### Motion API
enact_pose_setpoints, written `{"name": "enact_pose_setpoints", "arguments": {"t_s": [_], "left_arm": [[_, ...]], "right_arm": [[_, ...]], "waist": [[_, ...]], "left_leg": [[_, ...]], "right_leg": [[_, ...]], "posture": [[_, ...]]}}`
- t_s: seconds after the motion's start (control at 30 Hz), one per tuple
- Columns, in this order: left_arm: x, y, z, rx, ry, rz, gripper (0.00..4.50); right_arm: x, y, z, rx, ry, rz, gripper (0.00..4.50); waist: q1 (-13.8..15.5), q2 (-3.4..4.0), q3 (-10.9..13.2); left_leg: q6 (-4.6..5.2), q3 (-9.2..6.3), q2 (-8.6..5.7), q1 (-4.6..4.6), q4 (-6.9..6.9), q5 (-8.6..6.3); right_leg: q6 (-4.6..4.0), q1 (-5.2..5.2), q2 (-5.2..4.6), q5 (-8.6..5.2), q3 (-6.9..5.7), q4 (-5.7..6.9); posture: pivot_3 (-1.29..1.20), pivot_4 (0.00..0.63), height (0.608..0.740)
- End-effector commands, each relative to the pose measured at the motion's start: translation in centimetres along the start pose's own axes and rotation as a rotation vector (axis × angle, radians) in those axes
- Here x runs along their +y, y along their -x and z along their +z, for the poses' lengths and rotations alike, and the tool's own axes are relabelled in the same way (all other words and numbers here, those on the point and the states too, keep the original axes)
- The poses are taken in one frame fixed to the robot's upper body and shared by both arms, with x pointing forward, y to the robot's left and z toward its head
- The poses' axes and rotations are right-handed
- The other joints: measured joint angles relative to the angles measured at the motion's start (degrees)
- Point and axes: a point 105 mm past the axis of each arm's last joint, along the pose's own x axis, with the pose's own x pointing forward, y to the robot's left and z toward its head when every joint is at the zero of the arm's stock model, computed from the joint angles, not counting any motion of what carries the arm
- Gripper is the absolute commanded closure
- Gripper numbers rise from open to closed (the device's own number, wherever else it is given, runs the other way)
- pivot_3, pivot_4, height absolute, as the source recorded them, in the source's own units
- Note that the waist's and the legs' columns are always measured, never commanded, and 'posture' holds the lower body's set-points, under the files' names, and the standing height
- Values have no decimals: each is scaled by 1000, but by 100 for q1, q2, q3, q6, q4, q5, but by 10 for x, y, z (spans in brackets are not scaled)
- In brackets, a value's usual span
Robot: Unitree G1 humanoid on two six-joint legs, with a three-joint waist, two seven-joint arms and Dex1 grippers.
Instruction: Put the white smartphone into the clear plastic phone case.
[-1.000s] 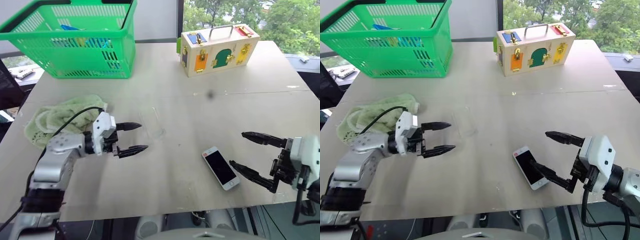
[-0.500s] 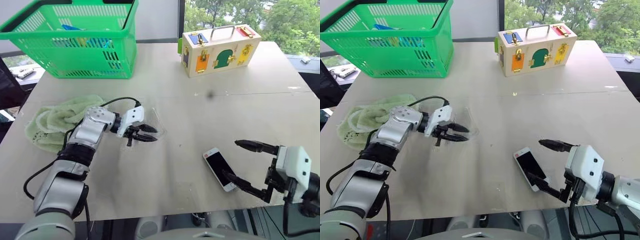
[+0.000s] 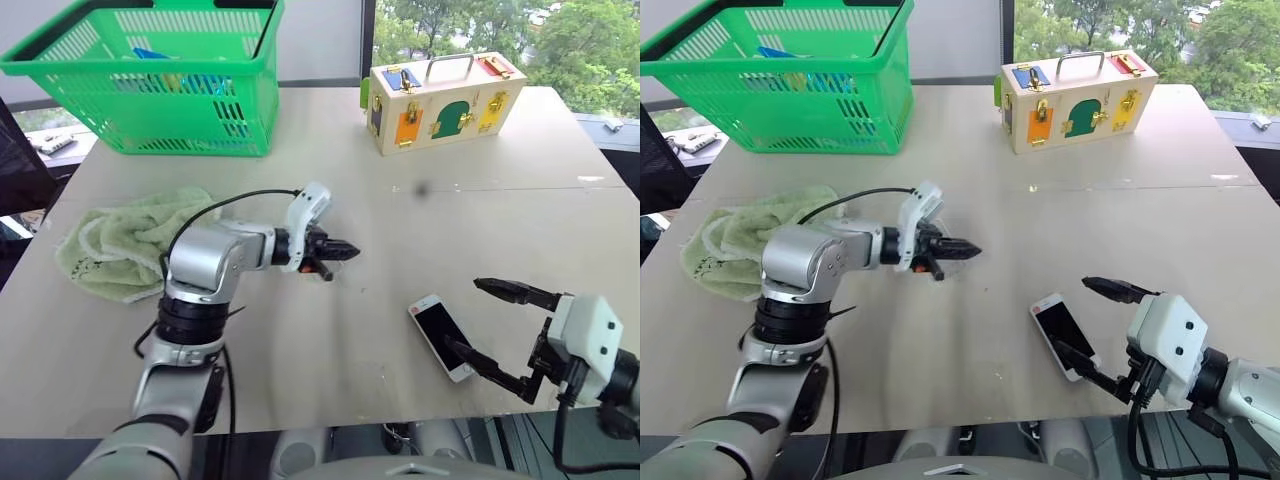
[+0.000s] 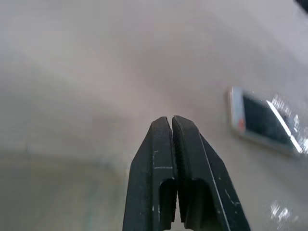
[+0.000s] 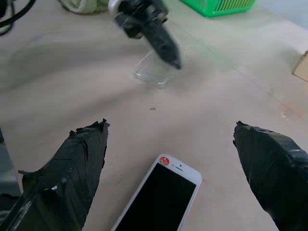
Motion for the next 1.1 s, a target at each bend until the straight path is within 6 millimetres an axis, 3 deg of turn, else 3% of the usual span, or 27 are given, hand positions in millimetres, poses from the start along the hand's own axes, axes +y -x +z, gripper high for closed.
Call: {"name": "enact_pose_setpoints", "arguments": {"t_s": [0.03,0.13,0.2,0.23,0.27,0.3,0.33,0.53,0.73,0.83,1.03,1.1], "left_arm": [[-6,-17,1,9,6,34,4424],[-11,-15,5,-33,-2,-19,3514],[-4,1,11,-72,-71,-41,2680],[0,10,12,-75,-104,-45,1956],[4,18,12,-75,-140,-46,1893],[8,24,12,-69,-179,-46,1236],[9,29,10,-53,-196,-53,864],[14,53,-28,102,-376,-94,864],[21,42,-54,162,-359,-85,864],[29,33,-63,185,-327,-32,1624],[30,23,-74,199,-227,0,4220],[31,18,-70,168,-179,34,4480]], "right_arm": [[-2,-3,3,-14,28,13,0],[-2,-7,5,-19,28,21,0],[-1,-7,5,-22,21,20,0],[0,-6,4,-19,18,19,0],[0,-6,3,-13,17,16,0],[0,-6,1,-7,17,13,0],[0,-6,1,-4,17,8,0],[2,0,0,6,14,-13,0],[1,3,-2,19,19,-22,0],[1,3,-1,17,23,-21,0],[1,2,0,18,27,-22,0],[2,3,-1,20,25,-25,0]], "waist": [[-4,0,-1],[-73,0,0],[-121,0,0],[-127,0,0],[-132,1,0],[-127,2,0],[-113,3,0],[-72,6,-2],[-15,4,-2],[-9,5,-2],[-12,8,-6],[-4,10,-7]], "left_leg": [[0,-1,0,0,0,0],[0,-2,1,1,0,0],[-1,-6,5,1,-4,0],[-1,-3,7,4,-10,0],[-1,-1,10,5,-12,0],[-1,1,12,8,-16,0],[-1,0,14,8,-18,0],[-2,11,4,4,-17,0],[-1,11,2,-1,-12,0],[-1,10,4,3,-13,0],[-1,10,6,4,-13,0],[-1,12,6,4,-13,0]], "right_leg": [[0,1,2,0,1,0],[-1,0,7,0,4,3],[-2,-1,11,0,2,3],[-4,-3,14,0,6,4],[-5,-5,16,0,9,4],[-18,-8,20,-2,11,5],[-31,-10,21,-9,11,5],[-34,-9,-7,-10,16,-4],[-33,-9,-25,-9,17,-9],[-33,-9,-22,-9,16,-4],[-32,-8,-13,-9,16,-3],[-32,-7,-4,-9,16,-4]], "posture": [[0,150,740],[0,150,740],[0,150,740],[0,150,740],[0,150,740],[0,150,740],[0,150,740],[0,150,740],[0,150,740],[0,150,740],[0,150,740],[0,150,740]]}}
